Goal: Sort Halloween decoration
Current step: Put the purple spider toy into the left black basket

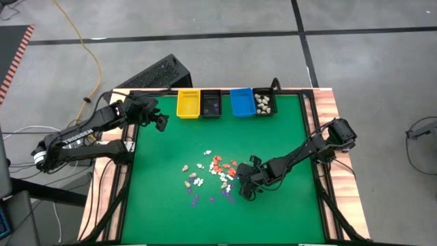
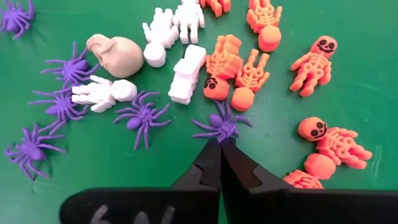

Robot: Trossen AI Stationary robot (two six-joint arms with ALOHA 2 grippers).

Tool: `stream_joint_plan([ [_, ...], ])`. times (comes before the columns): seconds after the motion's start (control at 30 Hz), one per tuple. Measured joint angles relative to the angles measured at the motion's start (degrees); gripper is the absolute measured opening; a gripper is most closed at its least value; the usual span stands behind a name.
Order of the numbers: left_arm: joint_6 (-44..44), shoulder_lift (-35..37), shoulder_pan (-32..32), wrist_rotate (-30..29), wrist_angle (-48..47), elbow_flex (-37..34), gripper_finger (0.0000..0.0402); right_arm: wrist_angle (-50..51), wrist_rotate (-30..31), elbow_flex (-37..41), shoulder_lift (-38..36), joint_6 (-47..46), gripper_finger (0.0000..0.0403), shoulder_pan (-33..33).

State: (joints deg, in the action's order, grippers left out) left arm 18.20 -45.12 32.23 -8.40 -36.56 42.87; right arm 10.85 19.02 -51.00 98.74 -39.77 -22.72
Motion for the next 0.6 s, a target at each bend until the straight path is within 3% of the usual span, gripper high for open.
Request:
stream_joint_plan([
  [0.4,-0.2,0.0,0.0,-0.01,0.0,0.0,0.0256,-0.01,0.17,-0.37,-0.09,-3.75,0.0016,-0.04],
  [0.6,-1.1,0.0,0.0,-0.01,0.0,0.0,0.0256,2.05,0.14,-4.28,-0.26,-3.42,0.0016,-0.15],
])
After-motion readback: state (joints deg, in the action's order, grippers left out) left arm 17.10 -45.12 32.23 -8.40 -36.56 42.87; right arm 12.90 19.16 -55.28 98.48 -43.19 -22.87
